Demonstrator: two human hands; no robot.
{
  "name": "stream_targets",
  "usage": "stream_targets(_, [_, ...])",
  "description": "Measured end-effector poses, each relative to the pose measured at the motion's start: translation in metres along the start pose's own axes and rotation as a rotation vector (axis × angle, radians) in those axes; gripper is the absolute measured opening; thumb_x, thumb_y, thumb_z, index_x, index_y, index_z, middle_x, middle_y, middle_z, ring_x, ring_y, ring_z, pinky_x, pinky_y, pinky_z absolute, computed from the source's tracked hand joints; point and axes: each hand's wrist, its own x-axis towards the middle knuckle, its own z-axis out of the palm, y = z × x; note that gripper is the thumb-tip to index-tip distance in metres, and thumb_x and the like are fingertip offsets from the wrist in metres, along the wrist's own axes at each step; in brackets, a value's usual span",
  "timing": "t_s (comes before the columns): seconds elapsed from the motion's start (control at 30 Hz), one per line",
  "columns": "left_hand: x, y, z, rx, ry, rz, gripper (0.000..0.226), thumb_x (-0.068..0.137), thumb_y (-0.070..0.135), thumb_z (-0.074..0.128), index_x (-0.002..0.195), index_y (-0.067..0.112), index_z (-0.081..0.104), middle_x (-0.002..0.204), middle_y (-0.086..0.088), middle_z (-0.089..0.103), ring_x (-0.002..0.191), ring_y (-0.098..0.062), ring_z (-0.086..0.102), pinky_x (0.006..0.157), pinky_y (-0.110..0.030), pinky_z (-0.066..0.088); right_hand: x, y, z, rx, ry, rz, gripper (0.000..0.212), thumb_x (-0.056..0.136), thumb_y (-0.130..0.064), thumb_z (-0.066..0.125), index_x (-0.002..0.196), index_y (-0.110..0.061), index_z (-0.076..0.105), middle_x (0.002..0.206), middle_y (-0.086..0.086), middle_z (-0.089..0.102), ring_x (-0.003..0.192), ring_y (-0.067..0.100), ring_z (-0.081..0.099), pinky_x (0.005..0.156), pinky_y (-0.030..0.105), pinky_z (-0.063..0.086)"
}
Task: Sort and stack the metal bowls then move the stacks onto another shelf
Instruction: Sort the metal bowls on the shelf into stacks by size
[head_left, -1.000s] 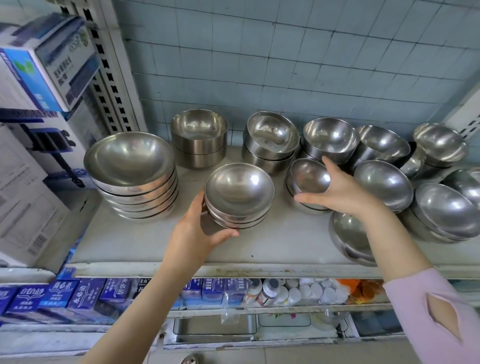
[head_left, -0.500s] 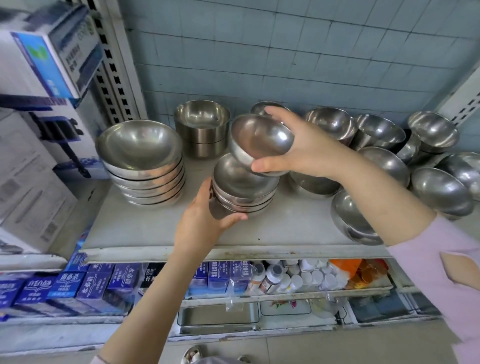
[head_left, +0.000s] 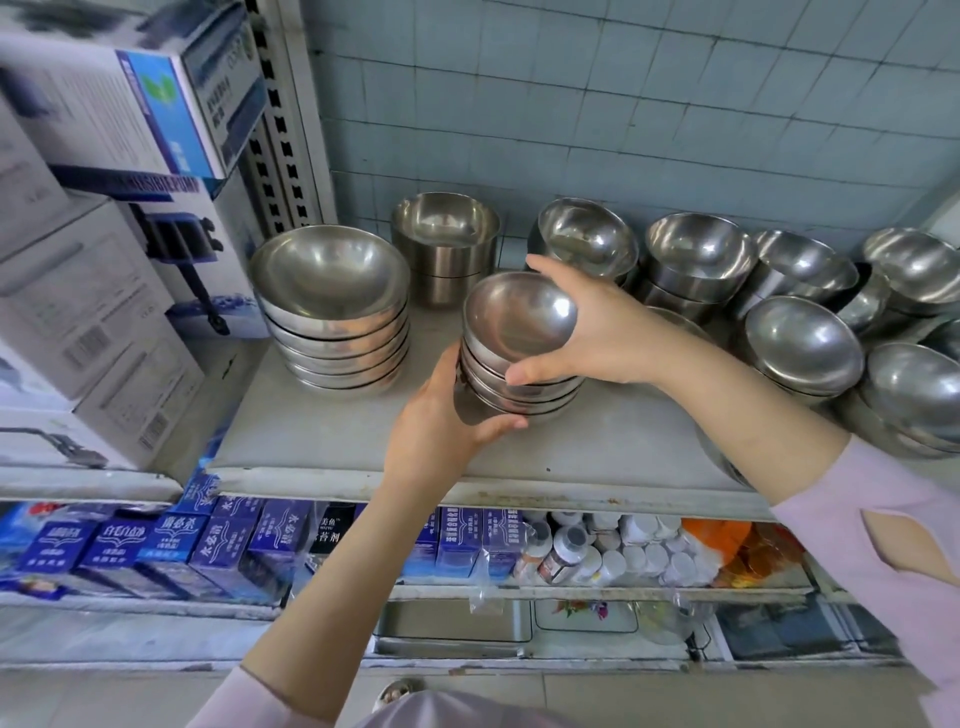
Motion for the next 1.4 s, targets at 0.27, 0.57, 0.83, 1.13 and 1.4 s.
stream_targets(0.27, [-0.001, 0.003, -0.001, 0.033, 0.009, 0.000, 0.105, 0.054, 0.070, 0.074, 0.142, 0.034, 0.030, 0.122, 0.004, 0.065, 0.114, -0.020, 0.060, 0.084, -0.032, 0.047, -0.003, 0.011, -0.034, 0.071, 0.055, -0.012, 0.125, 0.054, -0.085, 0.066, 0.157, -0.042, 0.010, 0.166, -0.016, 0.013, 0.150, 0.005, 0.016, 0.122, 0.033, 0.019])
stream_targets(0.57, [-0.002, 0.004, 0.000, 0.065, 0.046, -0.001, 0.106, 0.052, 0.067, 0.074, 0.142, 0.029, 0.032, 0.120, -0.003, 0.066, 0.112, -0.026, 0.060, 0.078, -0.032, 0.045, -0.027, 0.110, -0.060, 0.005, -0.084, 0.340, 0.124, 0.058, -0.071, 0.070, 0.160, -0.026, 0.013, 0.165, -0.006, 0.020, 0.150, 0.014, 0.026, 0.116, 0.026, 0.023])
stream_targets(0.83, [-0.001, 0.004, 0.001, 0.108, 0.053, -0.004, 0.111, 0.049, 0.074, 0.068, 0.143, 0.027, 0.032, 0.118, -0.005, 0.066, 0.109, -0.028, 0.061, 0.080, -0.036, 0.049, -0.014, 0.122, -0.048, -0.139, -0.106, 0.350, 0.134, 0.056, -0.076, 0.076, 0.159, -0.033, 0.003, 0.168, -0.003, 0.008, 0.154, 0.018, 0.013, 0.122, 0.040, 0.022])
stream_targets(1.13, [-0.003, 0.006, 0.001, 0.109, 0.049, -0.015, 0.112, 0.051, 0.070, 0.070, 0.145, 0.025, 0.030, 0.127, -0.003, 0.062, 0.116, -0.027, 0.057, 0.086, -0.037, 0.047, -0.025, 0.117, -0.034, -0.289, -0.078, 0.360, 0.130, 0.062, -0.070, 0.079, 0.160, -0.028, 0.005, 0.166, 0.004, 0.014, 0.151, 0.032, 0.014, 0.117, 0.044, 0.025])
stream_targets(1.4, [-0.004, 0.005, 0.003, 0.116, 0.068, 0.002, 0.108, 0.052, 0.073, 0.069, 0.142, 0.027, 0.032, 0.123, -0.004, 0.064, 0.112, -0.028, 0.058, 0.083, -0.037, 0.048, -0.029, 0.105, -0.037, -0.199, -0.010, 0.349, 0.129, 0.059, -0.073, 0.078, 0.159, -0.020, 0.016, 0.163, 0.004, 0.029, 0.147, 0.027, 0.031, 0.115, 0.039, 0.034])
